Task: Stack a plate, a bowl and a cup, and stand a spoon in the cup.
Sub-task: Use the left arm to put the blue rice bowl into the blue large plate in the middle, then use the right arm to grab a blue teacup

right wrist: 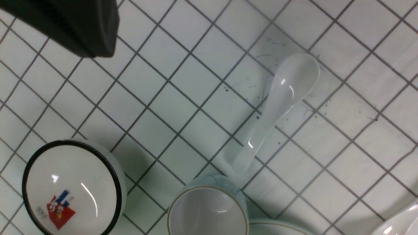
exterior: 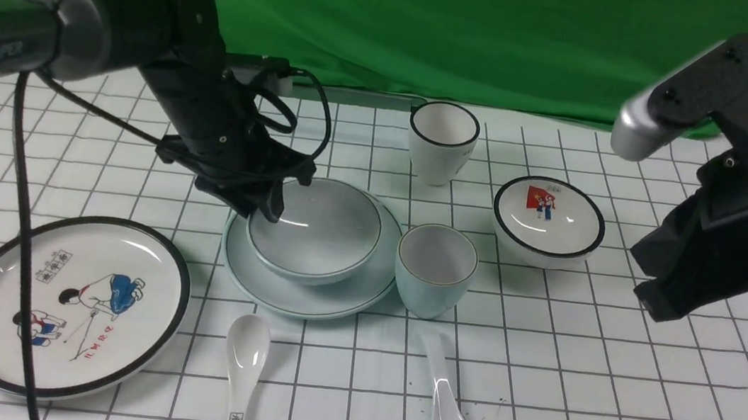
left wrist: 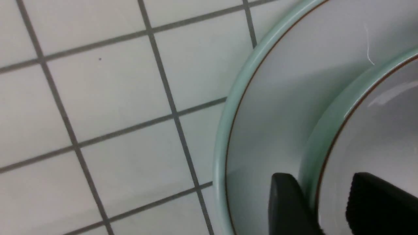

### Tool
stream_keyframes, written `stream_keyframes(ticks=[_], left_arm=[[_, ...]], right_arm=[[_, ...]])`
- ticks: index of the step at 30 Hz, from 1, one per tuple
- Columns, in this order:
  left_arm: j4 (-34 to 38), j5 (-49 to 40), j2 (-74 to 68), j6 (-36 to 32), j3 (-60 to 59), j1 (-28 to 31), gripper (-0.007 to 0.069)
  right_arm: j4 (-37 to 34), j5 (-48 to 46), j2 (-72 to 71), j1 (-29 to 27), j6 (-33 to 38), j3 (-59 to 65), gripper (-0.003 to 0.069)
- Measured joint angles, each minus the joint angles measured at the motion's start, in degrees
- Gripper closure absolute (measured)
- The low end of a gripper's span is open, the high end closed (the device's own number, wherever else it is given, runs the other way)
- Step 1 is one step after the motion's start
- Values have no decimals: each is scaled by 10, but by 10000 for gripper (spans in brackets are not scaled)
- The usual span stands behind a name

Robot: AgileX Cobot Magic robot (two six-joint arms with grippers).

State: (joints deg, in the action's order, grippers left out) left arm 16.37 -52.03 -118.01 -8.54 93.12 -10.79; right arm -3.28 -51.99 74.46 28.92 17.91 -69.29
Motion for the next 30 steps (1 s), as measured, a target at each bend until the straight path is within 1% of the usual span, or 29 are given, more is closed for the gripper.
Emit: stream_keyframes(ticks=[1, 2, 3, 4, 5, 7, 8, 11, 12, 13, 14, 15, 16, 17, 19, 20, 21, 22, 23, 24, 25, 26, 27, 30], left_arm=[[-6, -9, 0, 3, 11, 0, 316], [-14, -18, 2, 4, 23, 0, 273], [-17, -22, 3, 4, 28, 0, 265], [-28, -35, 10, 5, 44, 0, 209], [-37, -44, 18, 6, 58, 0, 176], [-51, -54, 35, 6, 76, 0, 139], [-71, -60, 63, 10, 90, 0, 116], [-106, -68, 115, 21, 97, 0, 113], [-124, -72, 152, 25, 93, 0, 134], [-125, -72, 152, 25, 92, 0, 134], [-136, -72, 197, 30, 73, 0, 179], [-137, -71, 217, 32, 60, 0, 207], [-137, -70, 227, 33, 56, 0, 222], [-138, -63, 266, 39, 20, 0, 291], [-136, -46, 305, 40, -32, 0, 371], [-132, -34, 329, 41, -63, 0, 423], [-125, -19, 361, 41, -104, 0, 494], [-122, -17, 366, 41, -118, 0, 504], [-115, 6, 397, 41, -166, 0, 569], [-114, 9, 406, 41, -173, 0, 585], [-108, 30, 435, 41, -220, 0, 627], [-107, 36, 442, 41, -239, 0, 635], [-105, 61, 473, 41, -286, 0, 655], [-105, 88, 505, 41, -350, 0, 662]], right_arm=[[1, 1, 2, 0, 0, -3, 636], [1, 1, 4, 0, 0, -7, 636], [1, 1, 5, 0, 0, -9, 636], [1, -2, 11, 0, 0, -19, 636], [1, -5, 18, 0, 0, -30, 636], [1, -12, 30, 0, 0, -53, 636], [1, -19, 46, 0, 0, -77, 636], [1, -32, 82, 0, 1, -126, 635], [1, -42, 108, 0, 2, -158, 626], [1, -44, 109, 0, 2, -158, 624], [1, -58, 142, 0, 4, -193, 592], [1, -66, 161, 1, 5, -209, 571], [1, -71, 165, 0, 5, -217, 564], [0, -89, 196, 1, 5, -244, 503], [-1, -107, 231, 4, 7, -278, 417], [-1, -114, 246, 6, 7, -290, 366], [-1, -125, 270, 11, 10, -309, 302], [-1, -125, 270, 11, 10, -309, 302], [-2, -129, 295, 18, 13, -325, 243], [-2, -129, 301, 19, 13, -326, 237], [-3, -126, 321, 24, 14, -336, 205], [-3, -124, 326, 26, 14, -338, 196], [-4, -112, 346, 29, 14, -341, 183], [-5, -93, 376, 30, 14, -343, 179]])
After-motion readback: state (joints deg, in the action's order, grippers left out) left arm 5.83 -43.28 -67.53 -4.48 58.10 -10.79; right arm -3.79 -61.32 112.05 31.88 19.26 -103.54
